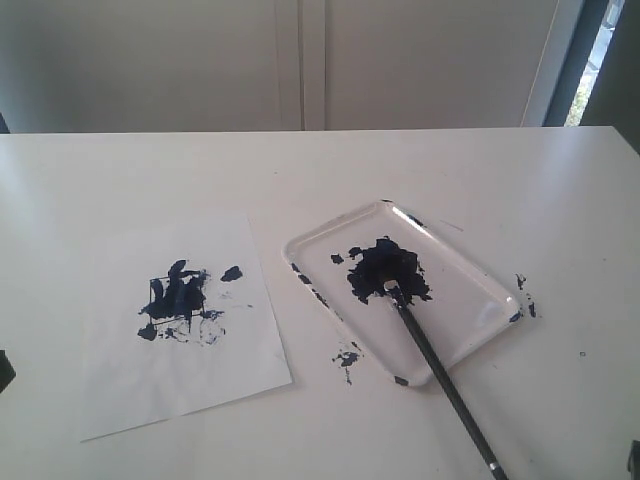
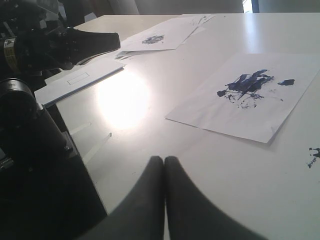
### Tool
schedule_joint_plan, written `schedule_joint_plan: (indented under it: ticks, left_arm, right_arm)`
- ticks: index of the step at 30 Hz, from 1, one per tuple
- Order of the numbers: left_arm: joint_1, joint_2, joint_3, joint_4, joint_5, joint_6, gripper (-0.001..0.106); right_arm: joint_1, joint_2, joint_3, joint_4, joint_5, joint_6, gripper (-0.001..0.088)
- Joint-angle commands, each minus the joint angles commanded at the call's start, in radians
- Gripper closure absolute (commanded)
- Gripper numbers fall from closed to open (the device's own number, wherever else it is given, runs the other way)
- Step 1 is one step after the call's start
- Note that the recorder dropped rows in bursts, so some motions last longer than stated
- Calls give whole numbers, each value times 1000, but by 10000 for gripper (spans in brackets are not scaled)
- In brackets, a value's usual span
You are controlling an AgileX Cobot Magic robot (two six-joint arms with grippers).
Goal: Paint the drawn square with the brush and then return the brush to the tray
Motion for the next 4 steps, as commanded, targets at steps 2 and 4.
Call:
schedule_joint_plan:
  ticks: [2, 4]
  left_arm:
    - [0, 0, 0, 0, 0, 0, 1053]
    - [0, 0, 0, 0, 0, 0, 1053]
  right_arm:
    - [0, 0, 0, 0, 0, 0, 868]
    - [0, 0, 0, 0, 0, 0, 868]
